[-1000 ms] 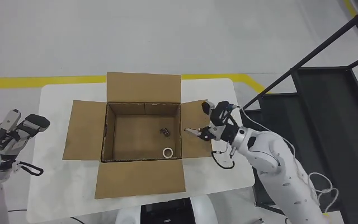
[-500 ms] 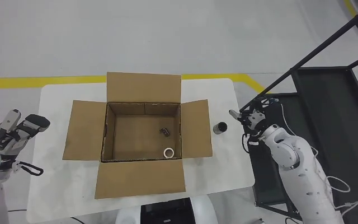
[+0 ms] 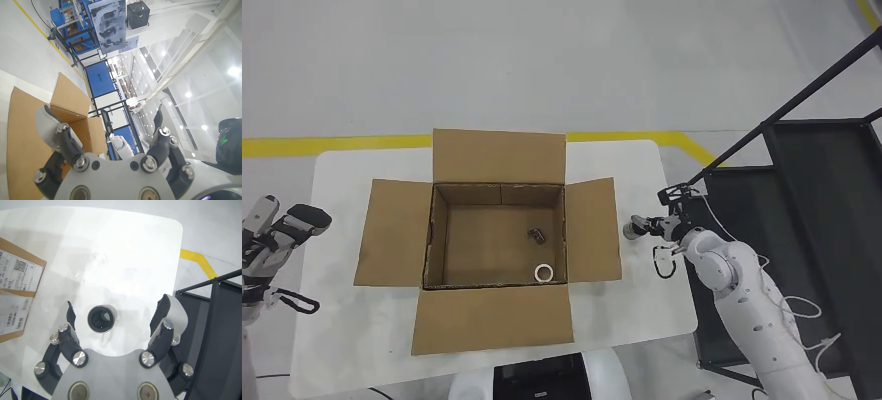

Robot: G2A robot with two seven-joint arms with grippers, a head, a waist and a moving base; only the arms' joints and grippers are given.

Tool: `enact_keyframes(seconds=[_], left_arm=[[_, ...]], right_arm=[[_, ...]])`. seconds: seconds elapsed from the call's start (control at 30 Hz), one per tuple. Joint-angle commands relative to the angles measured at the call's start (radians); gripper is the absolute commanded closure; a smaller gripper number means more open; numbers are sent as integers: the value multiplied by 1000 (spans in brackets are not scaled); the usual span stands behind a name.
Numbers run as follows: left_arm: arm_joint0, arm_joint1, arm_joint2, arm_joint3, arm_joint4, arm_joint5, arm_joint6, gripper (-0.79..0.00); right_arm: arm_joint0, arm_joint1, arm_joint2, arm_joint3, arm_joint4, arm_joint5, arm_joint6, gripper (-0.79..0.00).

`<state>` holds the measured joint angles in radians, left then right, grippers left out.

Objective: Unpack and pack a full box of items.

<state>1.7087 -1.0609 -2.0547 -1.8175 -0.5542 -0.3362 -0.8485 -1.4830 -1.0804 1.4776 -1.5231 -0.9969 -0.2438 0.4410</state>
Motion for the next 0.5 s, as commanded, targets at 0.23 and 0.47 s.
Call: enact_keyframes(seconds=[0.23, 0.47], left_arm=[[0, 0, 0, 0, 0, 0, 0, -785], [0, 0, 0, 0, 0, 0, 0, -785]], right_arm=[[7, -6, -50, 27, -16, 5, 46, -785], [48, -14, -97, 66, -27, 22, 47, -785]])
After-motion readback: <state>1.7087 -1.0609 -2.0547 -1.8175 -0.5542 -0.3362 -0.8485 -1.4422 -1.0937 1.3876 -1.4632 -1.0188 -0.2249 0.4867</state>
